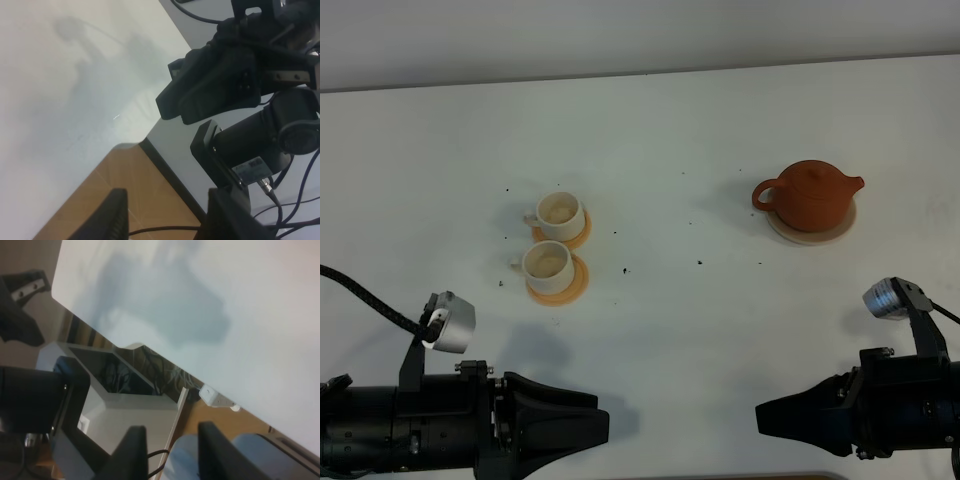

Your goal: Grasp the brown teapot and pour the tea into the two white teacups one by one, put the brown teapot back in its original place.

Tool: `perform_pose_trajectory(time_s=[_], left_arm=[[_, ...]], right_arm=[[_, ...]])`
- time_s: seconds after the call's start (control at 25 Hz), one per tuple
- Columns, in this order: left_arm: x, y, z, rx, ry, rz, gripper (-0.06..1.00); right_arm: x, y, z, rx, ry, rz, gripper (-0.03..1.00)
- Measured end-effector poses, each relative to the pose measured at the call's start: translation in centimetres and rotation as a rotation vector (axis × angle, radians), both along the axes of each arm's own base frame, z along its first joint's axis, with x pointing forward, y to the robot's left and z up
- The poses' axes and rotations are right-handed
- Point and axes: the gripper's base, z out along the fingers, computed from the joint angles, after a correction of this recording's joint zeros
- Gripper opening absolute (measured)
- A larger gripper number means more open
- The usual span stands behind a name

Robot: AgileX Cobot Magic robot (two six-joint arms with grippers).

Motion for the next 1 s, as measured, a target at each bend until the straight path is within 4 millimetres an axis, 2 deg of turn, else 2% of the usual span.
perform_pose_trajectory(time_s=[0.76,1.0], left_arm=[[0.5,0.0,0.3,-0.034,0.007,0.054,0.37],[2.5,-0.5,1.9,-0.039,-0.008,0.057,0.37]], right_arm=[[0.3,0.1,0.2,0.012,-0.018,-0.007,0.24],[1.8,0.9,1.7,0.041,-0.089,0.004,0.24]])
